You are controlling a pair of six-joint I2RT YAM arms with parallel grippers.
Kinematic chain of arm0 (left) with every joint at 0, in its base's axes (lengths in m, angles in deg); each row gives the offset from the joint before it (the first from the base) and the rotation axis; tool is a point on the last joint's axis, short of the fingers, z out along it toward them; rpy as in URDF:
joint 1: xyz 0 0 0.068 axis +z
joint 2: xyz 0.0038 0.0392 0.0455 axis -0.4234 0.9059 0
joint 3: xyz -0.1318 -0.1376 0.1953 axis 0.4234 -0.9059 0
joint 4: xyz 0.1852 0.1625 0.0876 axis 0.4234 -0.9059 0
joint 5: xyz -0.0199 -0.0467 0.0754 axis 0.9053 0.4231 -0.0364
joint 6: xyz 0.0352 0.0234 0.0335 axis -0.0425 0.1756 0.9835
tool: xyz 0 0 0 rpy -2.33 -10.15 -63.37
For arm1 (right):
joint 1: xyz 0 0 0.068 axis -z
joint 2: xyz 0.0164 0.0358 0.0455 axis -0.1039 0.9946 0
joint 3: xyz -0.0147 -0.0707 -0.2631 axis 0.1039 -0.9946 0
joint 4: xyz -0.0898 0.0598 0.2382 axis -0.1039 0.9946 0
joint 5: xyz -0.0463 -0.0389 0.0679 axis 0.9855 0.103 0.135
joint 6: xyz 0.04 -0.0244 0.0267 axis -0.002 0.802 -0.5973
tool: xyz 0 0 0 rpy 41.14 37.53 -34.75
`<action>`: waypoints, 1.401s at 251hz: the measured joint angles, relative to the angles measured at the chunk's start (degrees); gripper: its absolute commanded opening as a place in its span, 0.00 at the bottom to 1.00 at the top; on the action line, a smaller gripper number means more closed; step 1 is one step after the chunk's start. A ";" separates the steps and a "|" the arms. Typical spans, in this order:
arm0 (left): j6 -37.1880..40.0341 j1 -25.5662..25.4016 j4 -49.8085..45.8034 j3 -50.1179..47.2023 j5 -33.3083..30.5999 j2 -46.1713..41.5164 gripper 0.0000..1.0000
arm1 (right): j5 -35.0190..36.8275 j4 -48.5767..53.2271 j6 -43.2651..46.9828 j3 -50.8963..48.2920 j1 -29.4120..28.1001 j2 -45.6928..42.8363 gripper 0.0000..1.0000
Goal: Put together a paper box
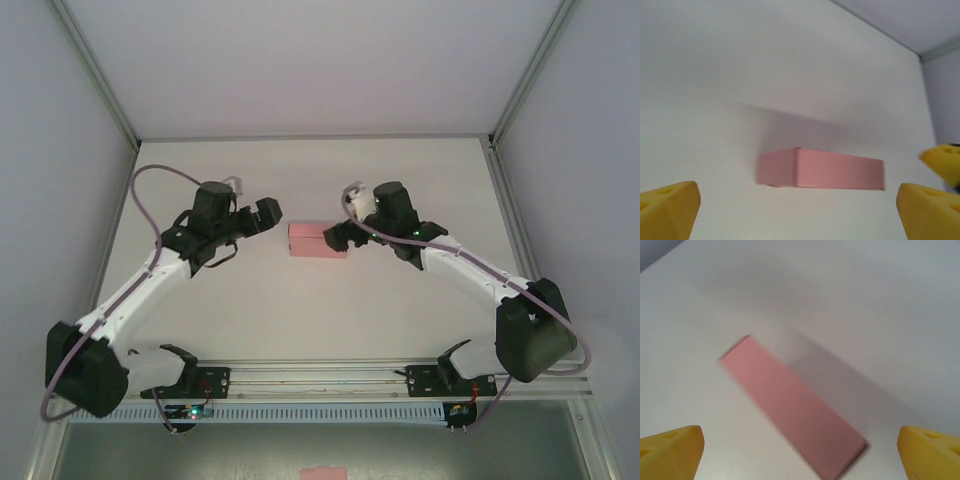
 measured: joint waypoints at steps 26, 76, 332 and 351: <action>0.50 0.02 -4.37 -3.45 -8.07 -6.03 1.00 | 0.42 8.13 20.37 7.02 -4.04 3.72 0.98; 0.31 0.02 -10.73 -10.84 -14.14 -13.29 1.00 | 5.01 16.31 40.19 15.58 -6.86 15.67 0.98; -1.70 0.02 -14.60 -14.82 -19.71 -18.18 1.00 | 43.04 6.60 45.27 -6.51 -27.12 7.02 0.98; -1.42 0.02 -14.60 -14.56 -20.24 -17.53 1.00 | 42.60 8.90 43.30 -7.43 -28.11 2.38 0.98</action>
